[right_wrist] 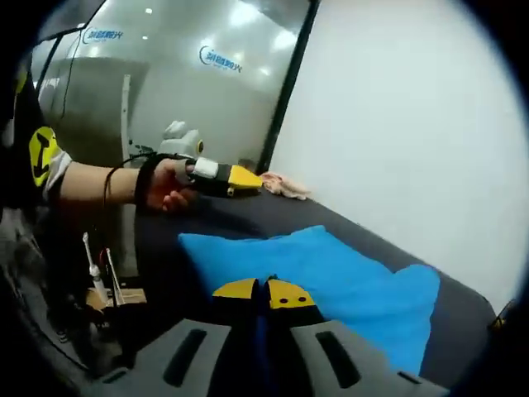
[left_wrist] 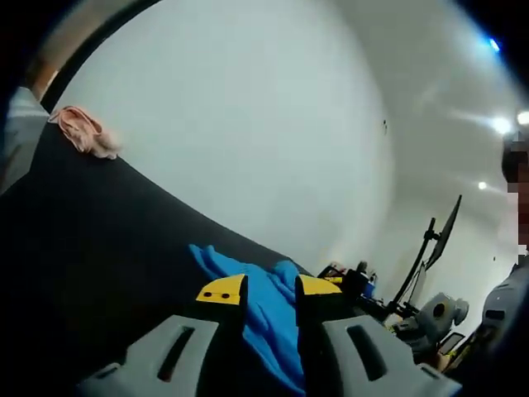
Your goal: Spread out the cloth and fold it
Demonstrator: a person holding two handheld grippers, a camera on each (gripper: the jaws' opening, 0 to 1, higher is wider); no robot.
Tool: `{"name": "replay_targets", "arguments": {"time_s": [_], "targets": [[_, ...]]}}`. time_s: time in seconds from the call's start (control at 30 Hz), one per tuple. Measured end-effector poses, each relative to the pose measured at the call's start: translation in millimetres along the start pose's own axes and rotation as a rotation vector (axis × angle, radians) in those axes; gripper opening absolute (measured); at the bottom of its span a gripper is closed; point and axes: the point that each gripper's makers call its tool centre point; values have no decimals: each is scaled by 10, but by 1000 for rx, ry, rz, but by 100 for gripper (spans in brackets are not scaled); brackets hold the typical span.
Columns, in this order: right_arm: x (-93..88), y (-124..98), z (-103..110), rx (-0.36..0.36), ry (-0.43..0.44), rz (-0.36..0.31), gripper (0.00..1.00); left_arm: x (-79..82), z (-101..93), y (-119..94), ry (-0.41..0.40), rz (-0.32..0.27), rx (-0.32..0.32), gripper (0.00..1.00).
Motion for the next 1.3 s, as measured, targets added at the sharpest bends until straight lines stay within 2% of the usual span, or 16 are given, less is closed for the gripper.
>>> {"name": "replay_targets", "arguments": {"time_s": [0.13, 0.2, 0.27, 0.4, 0.43, 0.47, 0.5, 0.6, 0.67, 0.73, 0.8, 0.9, 1.03, 1.1, 1.2, 1.3], "targets": [[278, -69, -184, -72, -18, -98, 2, 7, -2, -3, -6, -4, 0, 21], [243, -64, -156, -44, -18, -83, 2, 6, -8, -8, -5, -5, 1, 21], [57, -26, -90, -9, 5, -15, 2, -1, -8, -6, -4, -1, 2, 21], [-672, 48, 175, 94, 66, 227, 2, -18, -6, 0, -3, 10, 4, 21], [-706, 84, 150, 51, 75, 187, 2, -23, -7, 0, 0, 13, 4, 21], [-564, 81, 161, 71, 37, 100, 2, -29, -3, 3, 1, 16, 6, 21], [-662, 14, 191, 69, 39, 160, 2, -40, -2, 10, 4, 23, 9, 21], [-614, -21, 231, 100, 20, 150, 8, -60, -5, 52, 11, 39, 14, 21], [-471, -68, 301, 142, 119, 97, 19, -47, -16, 109, -1, 50, 16, 21], [-210, -172, 266, 169, 254, -2, 18, -49, -75, 202, -23, 70, -3, 21], [2, -317, 31, 130, 289, -84, 19, -85, -176, 352, -90, 89, -32, 21], [103, -560, -534, -15, 194, -138, 19, -180, -285, 661, -91, 158, -50, 21], [-273, -785, -1443, -233, 138, -64, 19, -295, -468, 1151, -97, 234, -85, 21], [-553, -842, -1725, -291, 154, -28, 19, -379, -560, 1427, -161, 273, -97, 21], [-751, -908, -1976, -322, 153, -29, 19, -545, -659, 1814, -182, 326, -97, 21], [-674, -1012, -2233, -375, 174, -89, 18, -751, -596, 2050, -130, 401, -40, 21]]}}
Point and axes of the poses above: the point that each gripper's makers call its tool centre point, and the gripper's own axes: y roughly forward along the fingers, z roughly to its left, x roughly out of its top, and after that the axes turned 8 degrees about y, right-handed
